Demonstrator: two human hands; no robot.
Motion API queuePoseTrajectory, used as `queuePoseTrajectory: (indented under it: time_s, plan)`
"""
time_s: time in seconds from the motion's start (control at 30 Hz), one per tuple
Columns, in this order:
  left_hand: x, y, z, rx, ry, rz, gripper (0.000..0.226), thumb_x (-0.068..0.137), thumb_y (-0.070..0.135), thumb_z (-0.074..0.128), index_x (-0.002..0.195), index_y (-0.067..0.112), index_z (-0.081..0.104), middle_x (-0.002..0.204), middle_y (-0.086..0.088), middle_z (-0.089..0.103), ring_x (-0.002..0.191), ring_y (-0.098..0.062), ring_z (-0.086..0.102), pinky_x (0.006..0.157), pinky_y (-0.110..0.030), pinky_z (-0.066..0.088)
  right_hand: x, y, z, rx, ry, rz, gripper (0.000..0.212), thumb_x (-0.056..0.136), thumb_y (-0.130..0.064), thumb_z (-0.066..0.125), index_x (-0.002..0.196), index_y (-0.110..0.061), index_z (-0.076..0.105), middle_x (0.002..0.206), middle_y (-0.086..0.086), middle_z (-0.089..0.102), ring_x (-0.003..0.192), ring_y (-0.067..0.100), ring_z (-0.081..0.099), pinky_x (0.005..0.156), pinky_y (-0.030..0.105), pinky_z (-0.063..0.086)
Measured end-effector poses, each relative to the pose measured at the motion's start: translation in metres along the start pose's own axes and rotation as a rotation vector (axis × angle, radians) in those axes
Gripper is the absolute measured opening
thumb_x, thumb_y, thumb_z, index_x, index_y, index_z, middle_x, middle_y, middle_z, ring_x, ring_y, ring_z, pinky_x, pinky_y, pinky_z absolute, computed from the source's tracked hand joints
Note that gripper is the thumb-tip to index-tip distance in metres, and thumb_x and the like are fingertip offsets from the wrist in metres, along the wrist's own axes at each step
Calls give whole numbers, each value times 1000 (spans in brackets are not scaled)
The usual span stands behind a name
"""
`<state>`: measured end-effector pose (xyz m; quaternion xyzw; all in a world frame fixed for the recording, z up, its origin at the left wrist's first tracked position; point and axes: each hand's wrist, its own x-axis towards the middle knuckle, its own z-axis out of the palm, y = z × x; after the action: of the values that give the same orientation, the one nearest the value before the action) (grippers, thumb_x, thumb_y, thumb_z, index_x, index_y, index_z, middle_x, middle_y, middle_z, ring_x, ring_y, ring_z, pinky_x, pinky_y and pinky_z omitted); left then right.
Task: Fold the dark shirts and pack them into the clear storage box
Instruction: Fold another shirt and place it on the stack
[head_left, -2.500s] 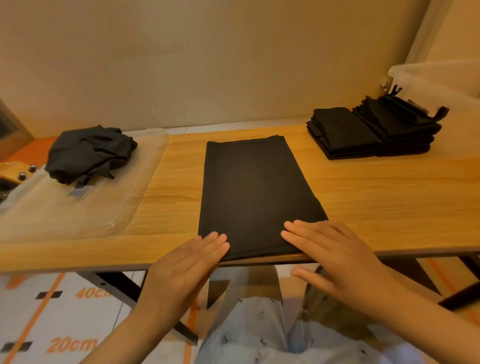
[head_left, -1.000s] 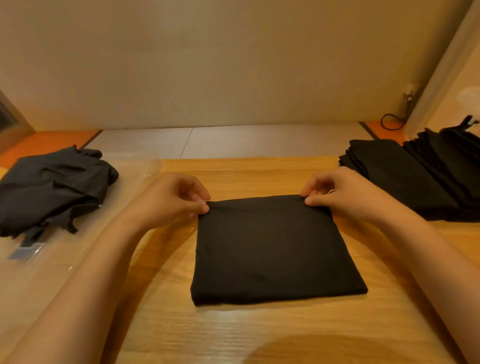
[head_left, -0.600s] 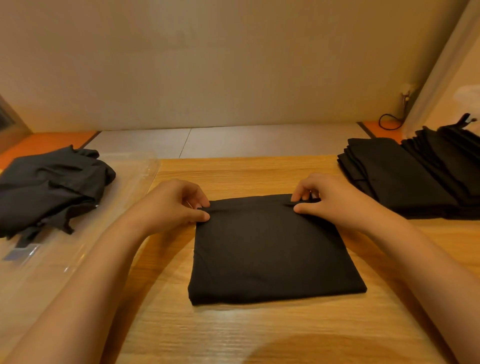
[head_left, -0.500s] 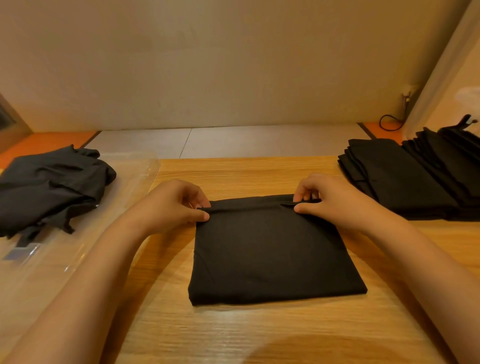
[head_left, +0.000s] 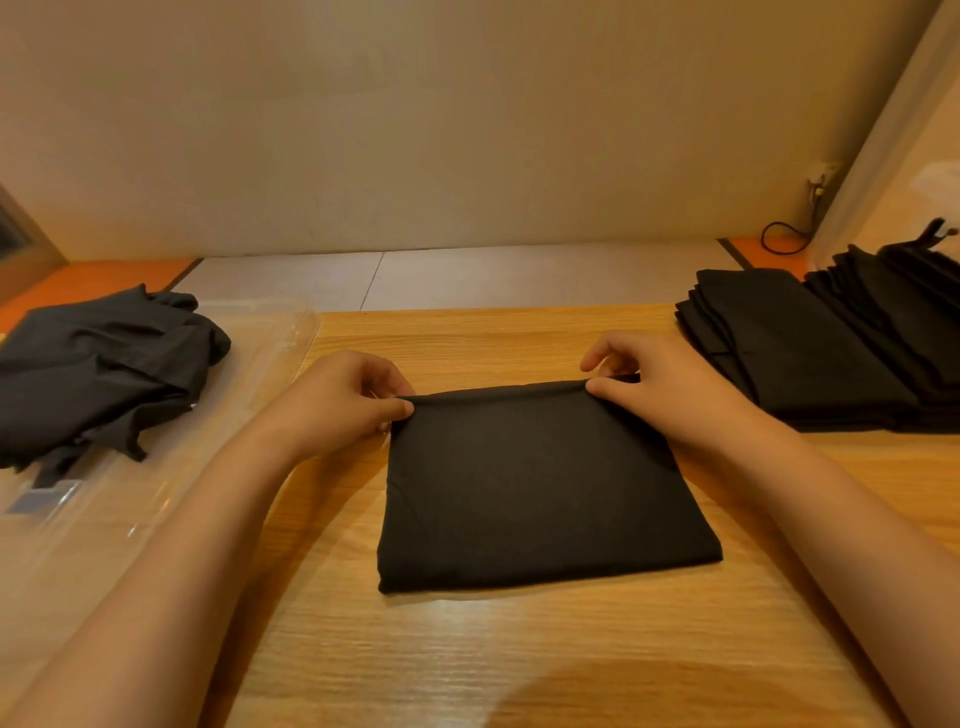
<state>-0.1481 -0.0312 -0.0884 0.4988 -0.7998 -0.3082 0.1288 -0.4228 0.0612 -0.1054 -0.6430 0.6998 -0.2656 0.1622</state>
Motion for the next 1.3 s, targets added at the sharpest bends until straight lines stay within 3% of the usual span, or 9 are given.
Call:
queuePoseTrajectory:
  time_s: [0.3, 0.4, 0.53, 0.6, 0.67, 0.77, 0.93, 1.07, 1.3]
  plan:
    - [3, -4, 1, 6, 30, -13, 6, 91, 17, 64, 92, 22, 67, 84, 1, 66, 72, -15, 63, 67, -27, 53, 2, 2, 3, -100, 67, 50, 14, 92, -21, 59, 105, -27, 60, 90, -10, 59, 87, 7, 56, 72, 22, 44]
    - [2, -3, 4, 121, 94, -32, 6, 91, 19, 63, 95, 24, 65, 97, 3, 64, 83, -15, 61, 71, -29, 51, -1, -3, 4, -274, 174, 23, 16, 94, -25, 57, 109, -23, 62, 103, -7, 59, 106, 14, 52, 83, 28, 43]
    - [-13, 23, 23, 276, 364, 164, 30, 97, 24, 51, 127, 21, 56, 128, 4, 54, 114, -15, 53, 90, -27, 43, -14, -38, 17, -315, 213, -140, 28, 97, -25, 49, 123, -22, 59, 128, -5, 55, 125, 13, 41, 103, 29, 31]
    - [-23, 40, 43, 285, 298, 287, 42, 100, 29, 42, 142, 20, 43, 145, 3, 43, 132, -15, 40, 106, -28, 31, -20, -54, 33, -308, 96, -203, 38, 99, -27, 43, 137, -22, 49, 144, -4, 44, 137, 13, 31, 111, 30, 22]
    - [-28, 44, 66, 346, 134, 303, 54, 102, 33, 33, 152, 15, 22, 158, 1, 24, 145, -12, 19, 117, -26, 13, -24, -57, 49, -317, -53, -215, 48, 102, -28, 33, 150, -20, 29, 158, -5, 24, 146, 10, 12, 117, 29, 7]
    - [-24, 34, 80, 374, 9, 260, 60, 103, 38, 25, 155, 16, 4, 162, 2, 7, 148, -6, 2, 120, -26, 0, -24, -49, 60, -324, -180, -160, 53, 104, -29, 25, 155, -23, 9, 161, -9, 6, 147, 5, -3, 120, 28, -4]
    - [-19, 28, 76, 456, 14, 242, 60, 102, 45, 19, 154, 22, 0, 162, 7, 3, 147, -4, -2, 119, -26, -5, -22, -47, 59, -411, -188, -88, 55, 104, -37, 18, 154, -25, 2, 161, -11, -1, 146, 3, -7, 120, 33, -6]
    - [-15, 20, 70, 522, 5, 137, 60, 102, 47, 17, 155, 25, 0, 162, 8, 0, 148, -6, -5, 119, -30, -7, -16, -37, 49, -462, -156, 17, 56, 103, -44, 18, 154, -26, 5, 161, -10, 5, 147, 6, -2, 120, 36, -4]
    - [-11, 10, 51, 352, 48, -52, 58, 104, 42, 17, 155, 19, 4, 163, 2, -2, 149, -13, -5, 120, -38, -4, -8, -13, 25, -414, -73, 206, 54, 104, -36, 15, 155, -18, 5, 162, -2, -1, 148, 12, -5, 119, 38, -1]
